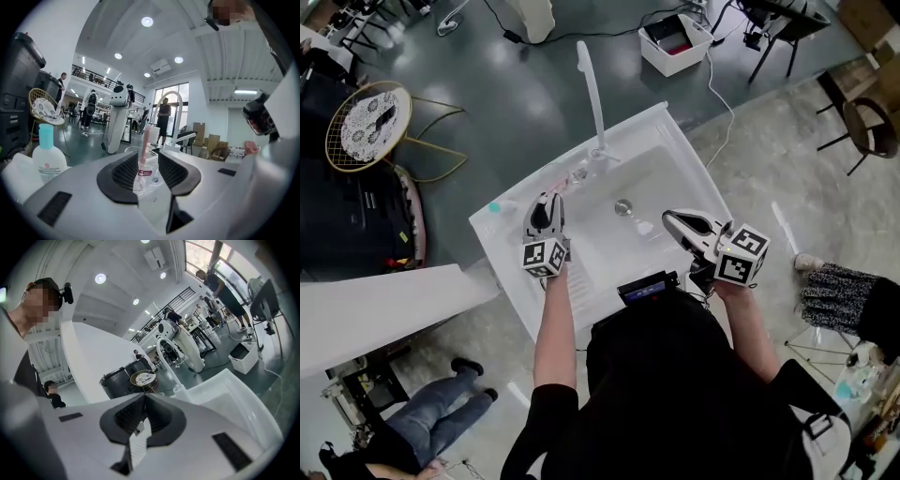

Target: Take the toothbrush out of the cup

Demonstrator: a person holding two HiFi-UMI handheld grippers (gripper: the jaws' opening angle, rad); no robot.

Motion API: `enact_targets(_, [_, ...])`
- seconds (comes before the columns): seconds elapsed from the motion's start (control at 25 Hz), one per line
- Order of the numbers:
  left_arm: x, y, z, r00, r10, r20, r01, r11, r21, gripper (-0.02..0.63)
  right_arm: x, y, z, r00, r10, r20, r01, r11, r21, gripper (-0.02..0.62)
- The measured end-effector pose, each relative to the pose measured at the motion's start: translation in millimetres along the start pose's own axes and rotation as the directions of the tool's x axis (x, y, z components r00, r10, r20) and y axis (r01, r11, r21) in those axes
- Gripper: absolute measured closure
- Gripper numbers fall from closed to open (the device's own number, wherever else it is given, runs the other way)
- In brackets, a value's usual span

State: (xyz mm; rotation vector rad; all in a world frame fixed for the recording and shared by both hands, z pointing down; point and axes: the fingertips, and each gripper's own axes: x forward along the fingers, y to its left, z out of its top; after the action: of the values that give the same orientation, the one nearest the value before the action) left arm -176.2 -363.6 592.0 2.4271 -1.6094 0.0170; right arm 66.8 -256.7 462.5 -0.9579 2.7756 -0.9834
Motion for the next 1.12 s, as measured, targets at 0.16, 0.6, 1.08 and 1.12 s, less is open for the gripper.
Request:
enact_targets(0.16, [5, -3, 2, 1.000, 0.029, -0.005, -0.028, 0.994, 0.110, 0.483, -1, 6, 0, 1.000, -0.018, -0.015, 0.018, 1.000, -0.024, 0.589])
enact_targets(0.6, [6, 1, 22, 0.996, 0.082, 0.023, -0.085, 0.978, 0.193, 0.575, -2, 10, 5, 0.999, -0.028, -0.025, 0.027, 0.998, -0.050, 0.589])
enact_targets(1.08, [-50, -39, 127, 0.978, -0.120, 0.172, 0.165, 0.945, -0.282, 0.577, 30, 29, 3, 0.996, 0.086, -0.033, -0.088, 0.994, -0.064, 0.589])
enact_targets(1.12, [-59, -40, 134, 0.973, -0.135, 0.186, 0.191, 0.926, -0.325, 0.577, 35, 33, 2, 0.994, 0.099, -0.037, -0.101, 0.992, -0.071, 0.589])
